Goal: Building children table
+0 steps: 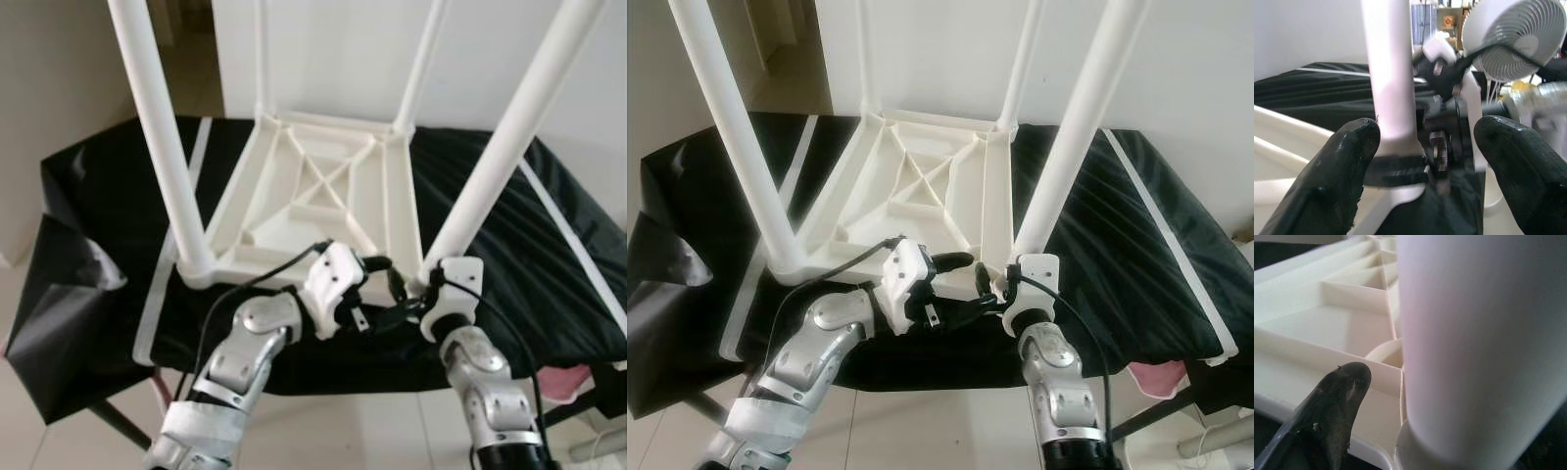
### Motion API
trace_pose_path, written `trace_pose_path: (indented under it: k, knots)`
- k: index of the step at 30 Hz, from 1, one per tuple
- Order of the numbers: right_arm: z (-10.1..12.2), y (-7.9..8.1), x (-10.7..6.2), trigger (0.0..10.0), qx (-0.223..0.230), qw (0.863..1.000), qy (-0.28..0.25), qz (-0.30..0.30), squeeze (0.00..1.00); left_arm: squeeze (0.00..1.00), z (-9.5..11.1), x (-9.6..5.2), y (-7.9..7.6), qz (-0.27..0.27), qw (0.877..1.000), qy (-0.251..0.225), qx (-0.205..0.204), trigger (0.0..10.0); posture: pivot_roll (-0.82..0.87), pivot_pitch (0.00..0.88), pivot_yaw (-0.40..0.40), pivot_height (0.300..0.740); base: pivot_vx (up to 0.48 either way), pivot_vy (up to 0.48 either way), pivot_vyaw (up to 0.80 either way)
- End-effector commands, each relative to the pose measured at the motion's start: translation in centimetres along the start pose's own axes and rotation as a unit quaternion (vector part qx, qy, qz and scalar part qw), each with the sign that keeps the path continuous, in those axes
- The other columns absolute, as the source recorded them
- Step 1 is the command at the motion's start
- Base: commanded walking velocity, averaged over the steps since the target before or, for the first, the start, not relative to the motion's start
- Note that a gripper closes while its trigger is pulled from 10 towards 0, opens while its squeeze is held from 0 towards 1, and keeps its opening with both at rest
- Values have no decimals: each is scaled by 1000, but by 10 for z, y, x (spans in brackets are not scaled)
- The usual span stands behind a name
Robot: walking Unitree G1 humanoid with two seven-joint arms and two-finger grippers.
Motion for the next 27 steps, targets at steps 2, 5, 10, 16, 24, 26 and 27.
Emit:
trace_pose_path:
  k: [2,5,10,16,24,26,27]
  knots:
    - [4,-9,-1,10000,-22,998,-25,53,0,0,-8,-5,-6,-20,999,26,-1,10000,-58,0,-34,740,0,0,0]
    - [4,-12,-2,10000,-30,997,-27,63,0,0,-9,-6,-8,-29,999,32,-1,10000,-58,0,-33,740,0,0,0]
    - [3,-25,1,10000,-59,991,-20,116,0,0,-12,-10,-13,-54,998,44,-7,10000,-60,0,-26,740,0,0,0]
    - [4,-33,12,10000,-88,982,-14,166,0,0,-13,-10,-14,-62,997,54,-1,10000,-58,0,-31,740,0,0,0]
    - [0,-36,16,0,-96,977,-7,189,0,0,-8,-10,-9,-43,998,44,6,10000,-53,0,-39,740,0,0,0]
    - [-1,-37,14,0,-97,977,-7,192,0,0,-8,-11,-9,-39,998,42,7,10000,-52,0,-38,740,0,0,0]
    - [-1,-37,14,0,-97,977,-7,192,0,0,-8,-11,-9,-39,998,42,7,10000,-52,0,-38,740,0,0,0]
Point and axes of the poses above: a point about 5 cm out from each wrist's last joint towards the gripper, its own x axis pointing out of the wrist towards the gripper, its own z axis along the axis of the wrist's last joint, y = z × x, the point moved 2 cm from there along x, pointing out of the wrist towards the gripper, and after that the axes turned 13 degrees about -x, right-handed, at the moved point
